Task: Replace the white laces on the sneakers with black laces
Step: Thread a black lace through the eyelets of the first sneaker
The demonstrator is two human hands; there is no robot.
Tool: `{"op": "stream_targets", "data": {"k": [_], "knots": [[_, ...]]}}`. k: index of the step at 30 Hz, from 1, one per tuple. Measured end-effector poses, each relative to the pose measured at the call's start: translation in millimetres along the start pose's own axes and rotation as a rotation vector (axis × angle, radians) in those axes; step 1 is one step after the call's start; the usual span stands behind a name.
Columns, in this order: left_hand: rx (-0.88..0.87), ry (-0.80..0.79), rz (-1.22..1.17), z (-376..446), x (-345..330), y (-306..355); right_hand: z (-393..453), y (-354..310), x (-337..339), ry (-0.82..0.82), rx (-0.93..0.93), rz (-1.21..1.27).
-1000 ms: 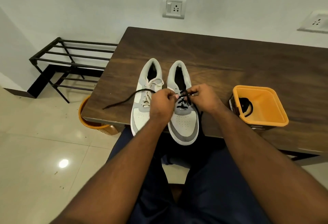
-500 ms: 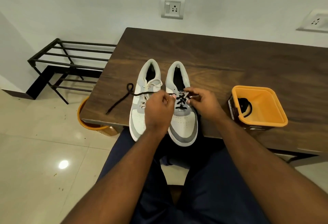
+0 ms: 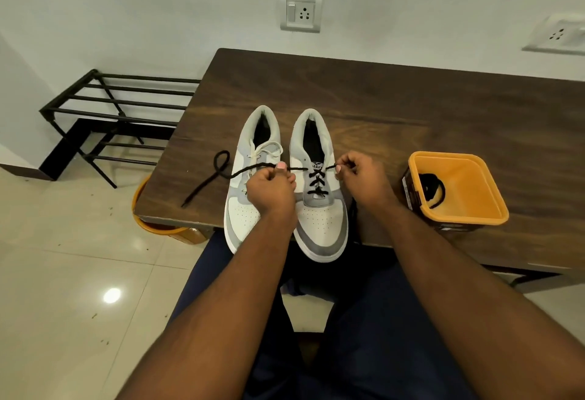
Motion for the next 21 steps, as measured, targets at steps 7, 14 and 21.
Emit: {"op": "stream_targets", "data": {"k": [7,14,21], "knots": [[-0.036,-0.037,0.054,-1,6,7,3,1,0,-0.028,-0.081,0.115],[-0.213,-0.119,-0.134,2,0,73,0,-5,11,-0.023,-0.029,0.023],[-0.412,-0.884,0.468,-32,-31,111,-20,-50,17,-0.17,0.304,0.172]]}}
Point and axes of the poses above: each hand's wrist, its own z-axis towards the middle knuckle, its own x-axis out of the back of the hand, y = z × x, the point moved 5 cm from there along z, towards the middle knuckle, and after that the axes turned 15 degrees about -x, right-handed, at the moved point
